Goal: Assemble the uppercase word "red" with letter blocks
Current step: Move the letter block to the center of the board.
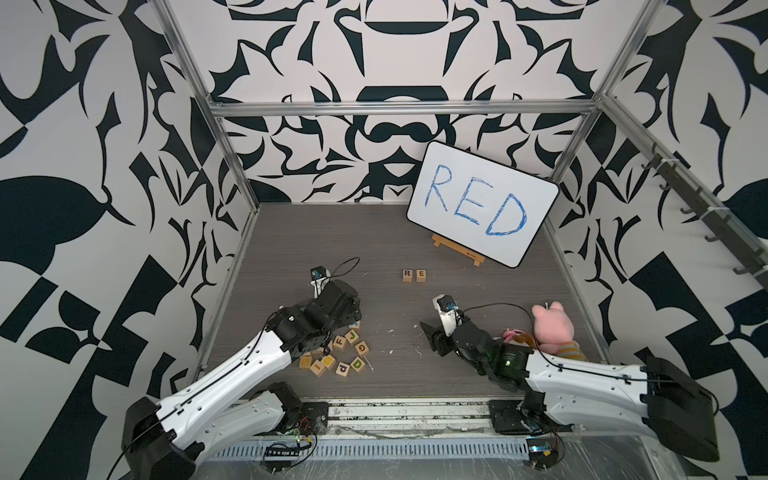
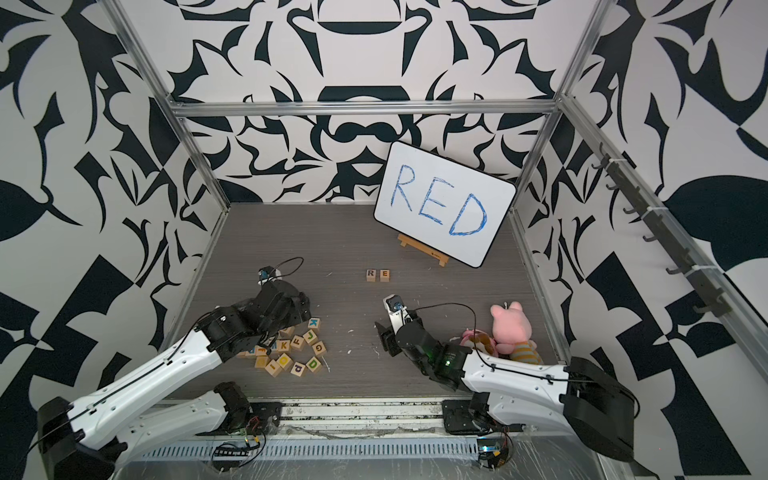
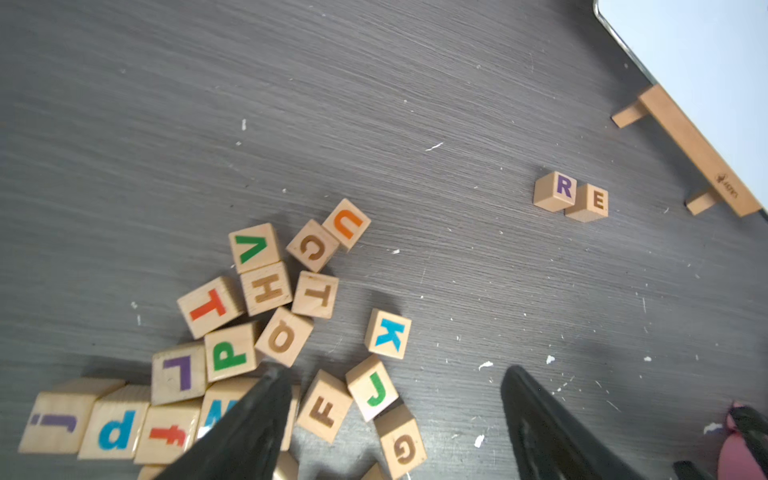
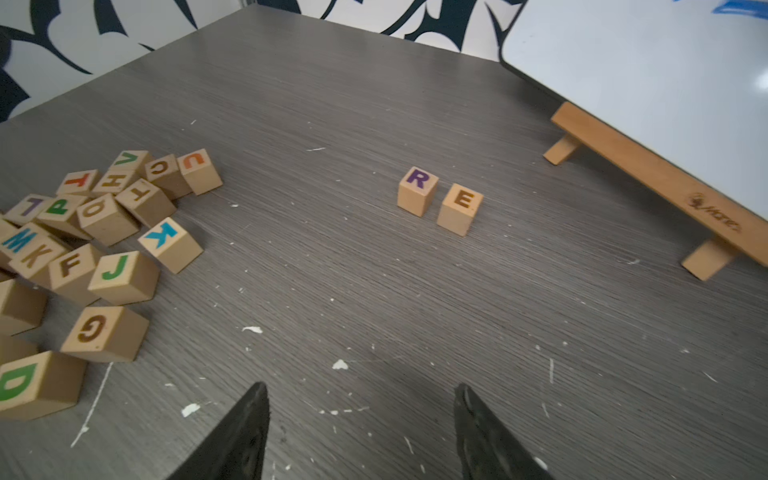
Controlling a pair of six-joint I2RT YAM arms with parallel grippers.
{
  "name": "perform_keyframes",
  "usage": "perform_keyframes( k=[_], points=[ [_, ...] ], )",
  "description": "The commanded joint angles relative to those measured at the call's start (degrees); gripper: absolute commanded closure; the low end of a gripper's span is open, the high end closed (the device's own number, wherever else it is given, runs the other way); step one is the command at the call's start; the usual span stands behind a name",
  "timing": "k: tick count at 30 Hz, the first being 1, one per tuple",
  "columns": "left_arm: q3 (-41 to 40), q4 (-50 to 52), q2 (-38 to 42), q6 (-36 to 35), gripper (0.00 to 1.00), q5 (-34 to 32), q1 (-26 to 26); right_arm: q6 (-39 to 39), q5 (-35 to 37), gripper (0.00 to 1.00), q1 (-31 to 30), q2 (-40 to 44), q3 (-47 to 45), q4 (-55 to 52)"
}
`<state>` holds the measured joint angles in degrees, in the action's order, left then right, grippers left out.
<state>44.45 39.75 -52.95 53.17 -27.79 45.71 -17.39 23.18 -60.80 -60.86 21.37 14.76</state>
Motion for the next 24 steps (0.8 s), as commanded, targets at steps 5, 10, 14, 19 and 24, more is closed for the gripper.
perform_keyframes(
  k=[5,10,14,19,24],
  points=[
    [-3.8,6.6,4.6,9.2,0.16,-3.3,-0.3,3.4,-11.5,0.3,-0.1,-6.3,5.7,6.5],
    [-2.4,10.1,1.0,9.1,0.16,0.6,-0.3,7.5,-19.7,0.28,-0.1,-10.0,5.7,11.1],
    [-1.3,11.6,-1.8,9.1,0.16,2.8,-0.3,9.5,-19.0,0.27,-0.1,-10.7,4.4,14.6],
    [-1.0,12.5,-2.9,9.3,0.16,4.0,-0.3,10.1,-18.2,0.27,-0.1,-10.8,2.3,17.5],
    [-1.4,12.8,-2.8,10.0,0.16,4.7,-0.3,10.4,-18.3,0.27,-0.1,-11.4,2.0,17.6]
  ],
)
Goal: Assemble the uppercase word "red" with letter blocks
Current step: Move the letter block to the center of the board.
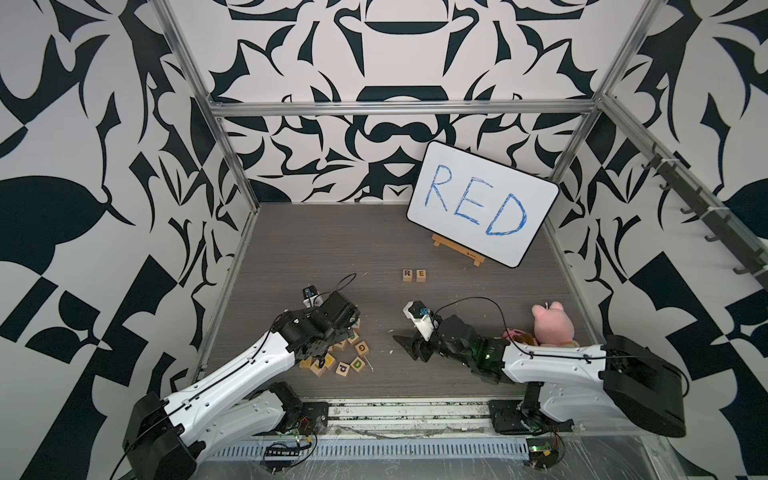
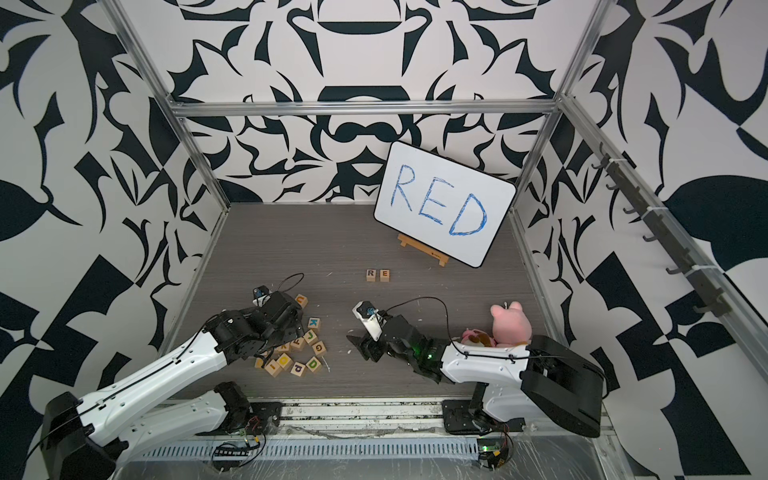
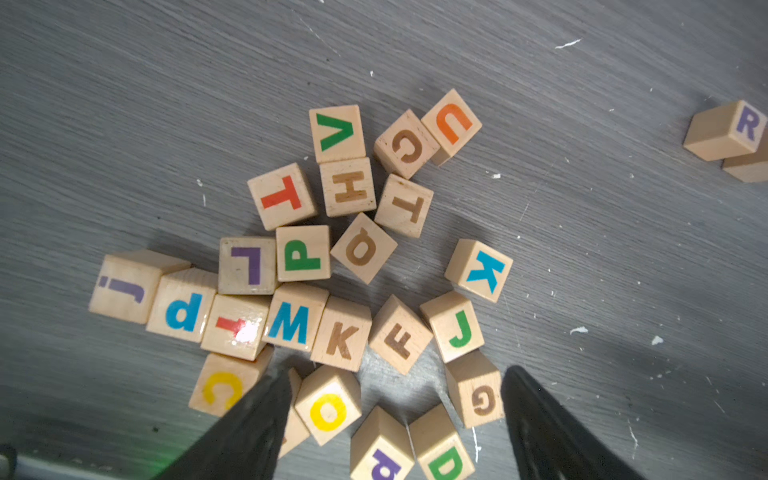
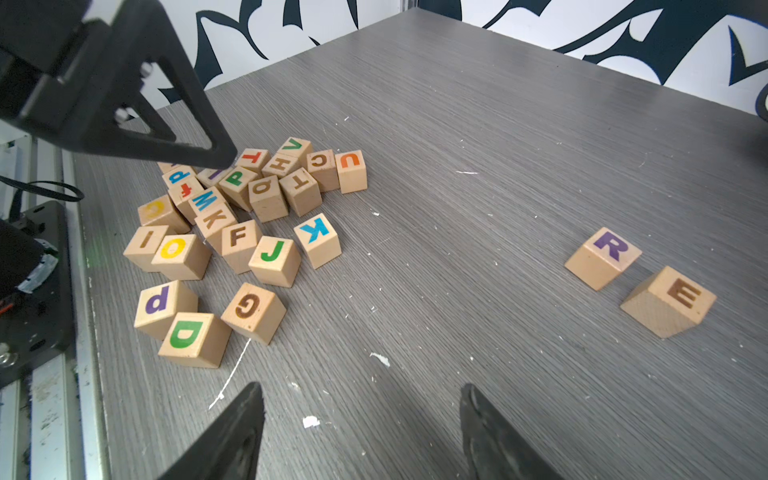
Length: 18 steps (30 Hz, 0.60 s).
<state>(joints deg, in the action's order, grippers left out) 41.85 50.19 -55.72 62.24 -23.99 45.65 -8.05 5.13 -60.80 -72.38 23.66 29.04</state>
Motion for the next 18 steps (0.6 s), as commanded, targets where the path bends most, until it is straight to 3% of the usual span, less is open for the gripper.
perform_keyframes(
  k=[1,7,18],
  points=[
    [1.2,2.5,0.0,1.4,0.16,0.9,-0.3,1.1,-0.7,0.27,-0.1,0.2,-0.3,3.4],
    [1.2,1.4,-0.1,0.6,0.17,1.2,-0.2,1.7,-1.9,0.27,0.0,1.0,-1.9,6.0],
    [1.5,-1.2,-2.3,-6.4,0.22,9.3,-0.1,2.0,-1.4,0.27,-0.1,1.4,-2.3,6.5]
  ],
)
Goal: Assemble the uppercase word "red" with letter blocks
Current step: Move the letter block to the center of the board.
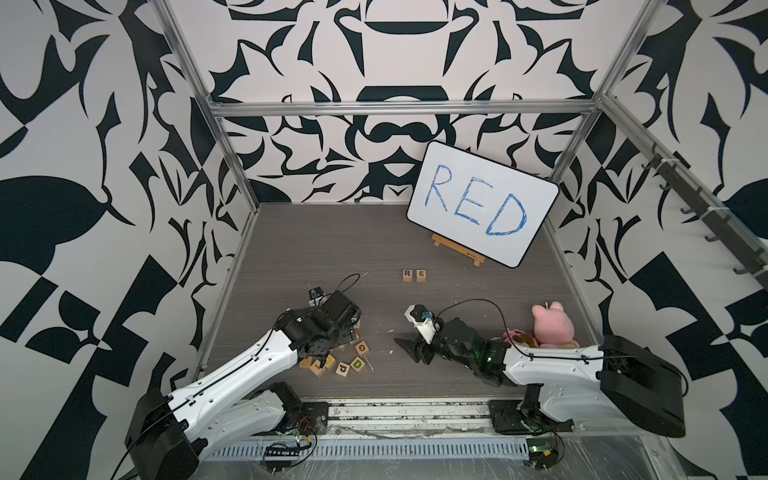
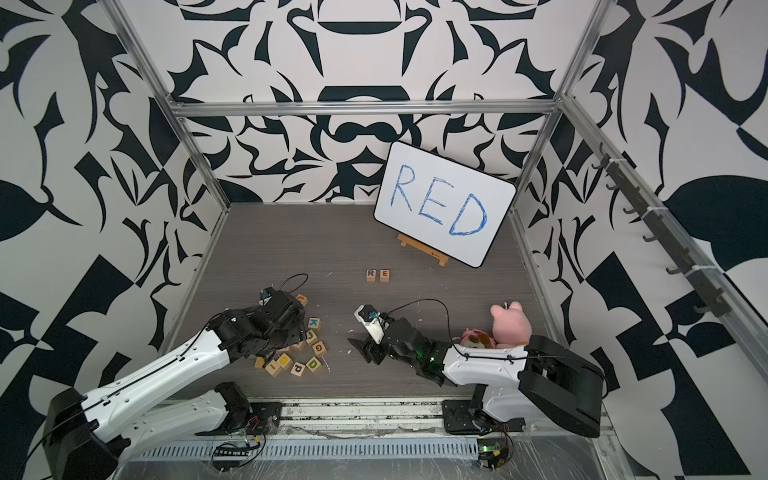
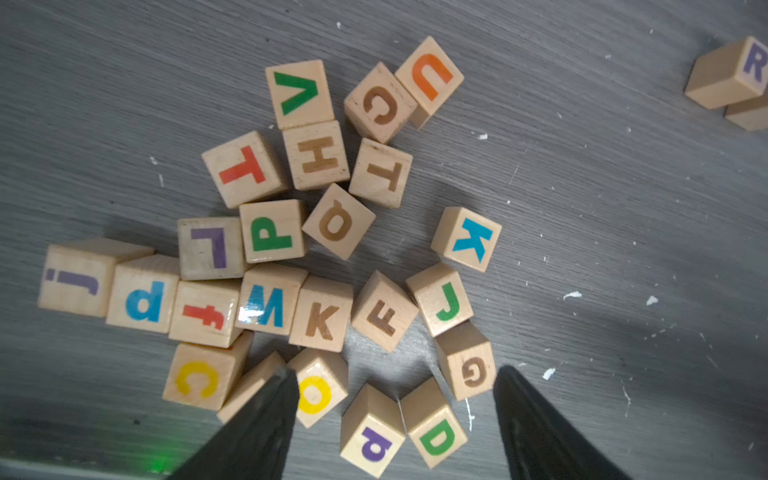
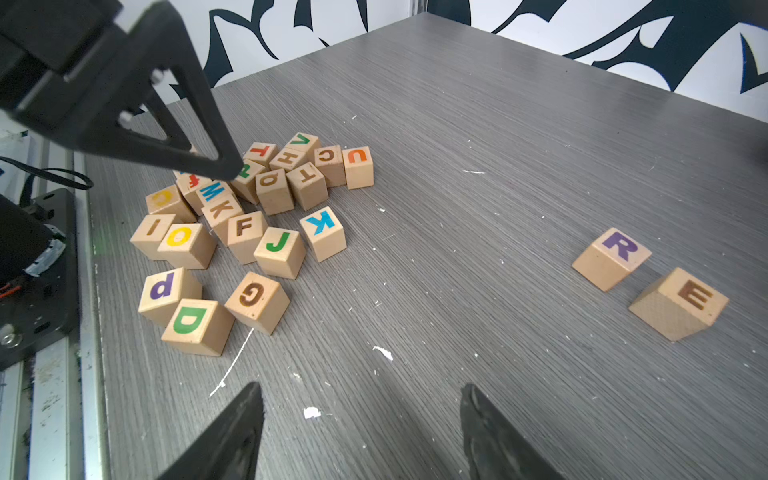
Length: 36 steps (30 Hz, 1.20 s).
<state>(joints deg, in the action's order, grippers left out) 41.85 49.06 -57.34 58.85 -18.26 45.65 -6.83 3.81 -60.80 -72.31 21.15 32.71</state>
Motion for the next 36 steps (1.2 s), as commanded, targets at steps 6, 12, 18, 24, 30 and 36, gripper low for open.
perform_keyframes(
  k=[6,12,18,24,30,36],
  points=[
    [2.5,-0.1,-3.4,-5.3,0.25,6.0,3.1,0.5,2.6,0.27,-0.1,1.9,0.2,2.3],
    [4.0,-0.3,-6.9,-8.1,0.32,7.3,7.8,0.6,6.6,0.27,0.0,6.2,-1.8,1.7],
    [5.4,0.2,-10.3,-10.3,0.43,9.8,10.7,-1.1,13.7,0.27,-0.1,11.8,-3.1,-2.7],
    [5.2,2.4,-13.9,-10.3,0.47,10.6,12.4,-2.2,22.1,0.28,-0.1,18.6,-6.3,-2.4],
    [6.6,3.3,-18.0,-11.0,0.53,10.7,14.5,-2.4,25.6,0.28,-0.1,22.0,-8.1,-2.2],
    [7.8,5.6,-21.8,-12.0,0.53,9.1,14.9,-2.4,25.2,0.28,-0.1,20.3,-7.3,-2.5]
  ],
)
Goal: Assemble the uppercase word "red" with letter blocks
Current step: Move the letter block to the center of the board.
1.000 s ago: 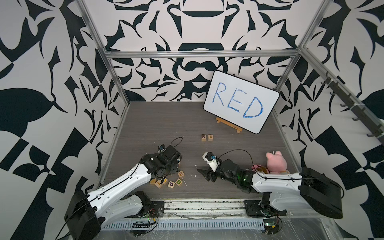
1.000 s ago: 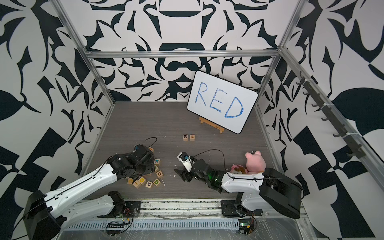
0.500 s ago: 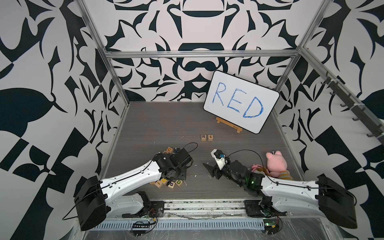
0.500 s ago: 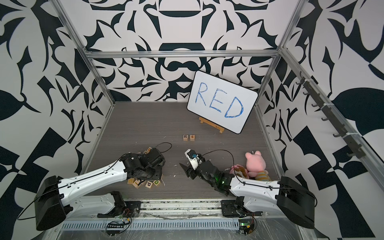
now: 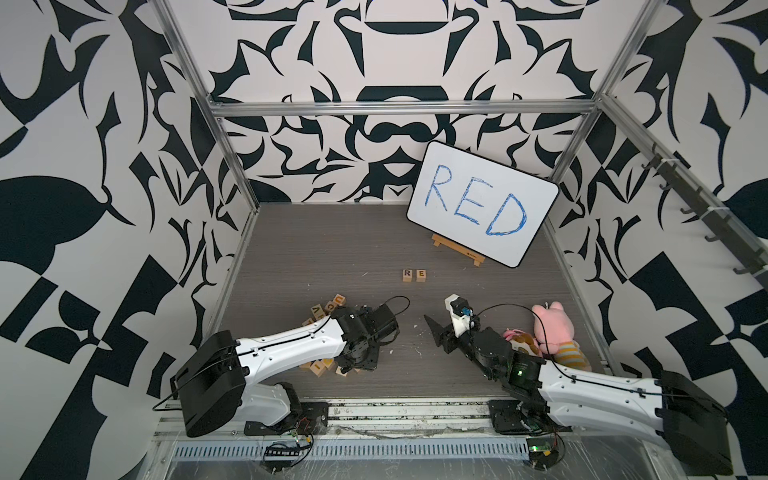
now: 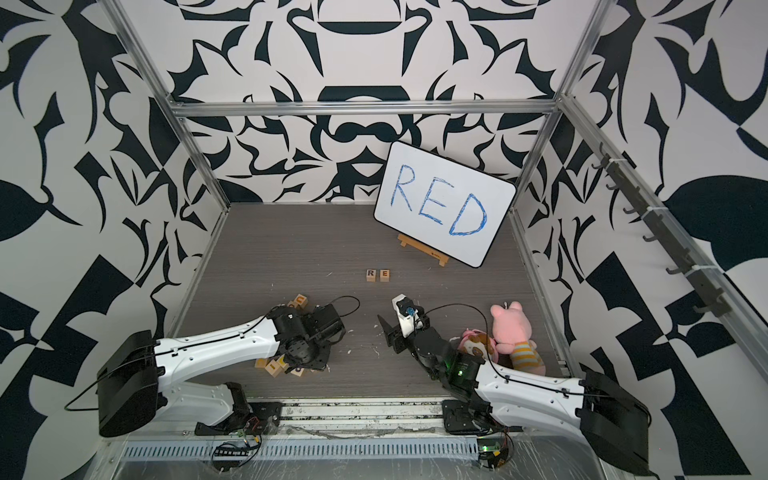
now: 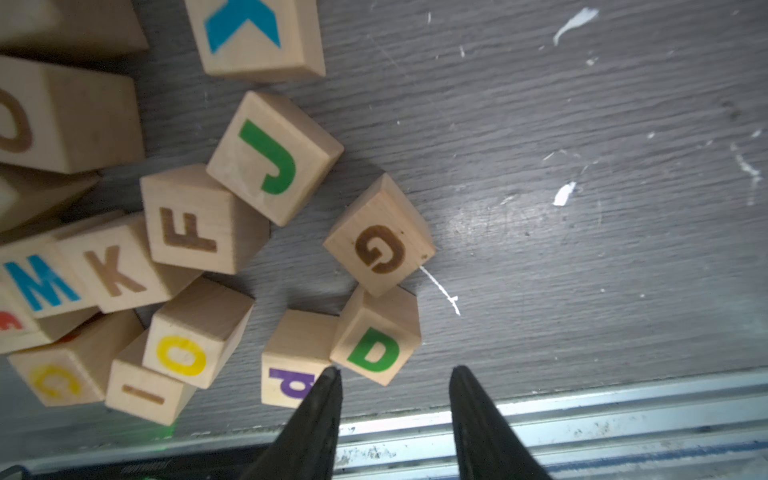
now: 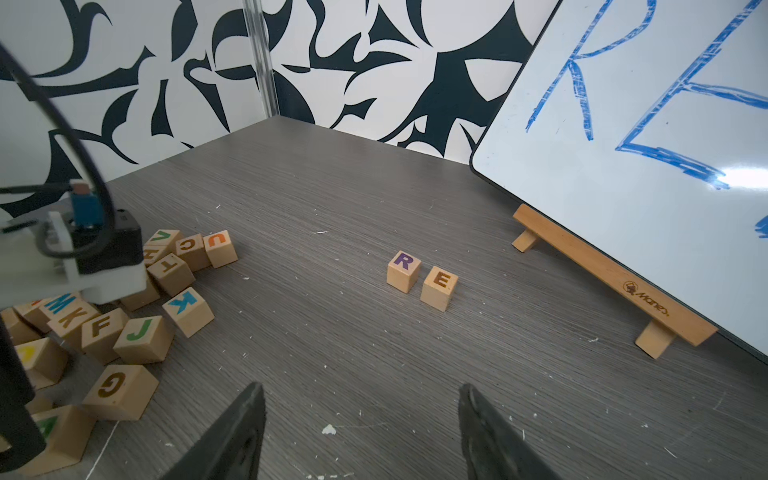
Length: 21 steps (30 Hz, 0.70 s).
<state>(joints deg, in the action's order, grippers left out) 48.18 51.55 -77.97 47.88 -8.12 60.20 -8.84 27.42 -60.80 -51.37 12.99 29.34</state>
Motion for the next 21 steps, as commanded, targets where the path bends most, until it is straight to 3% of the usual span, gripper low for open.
perform_keyframes(
  k=[1,21],
  points=[
    [1.5,2.8,-1.5,-1.3,0.53,-1.0,0.3,-0.3,1.4,0.28,-0.1,-1.2,1.2,0.8],
    [2.2,1.1,-7.0,-2.7,0.52,-1.7,0.3,0.1,0.4,0.28,0.0,-1.3,1.0,1.2]
  ],
)
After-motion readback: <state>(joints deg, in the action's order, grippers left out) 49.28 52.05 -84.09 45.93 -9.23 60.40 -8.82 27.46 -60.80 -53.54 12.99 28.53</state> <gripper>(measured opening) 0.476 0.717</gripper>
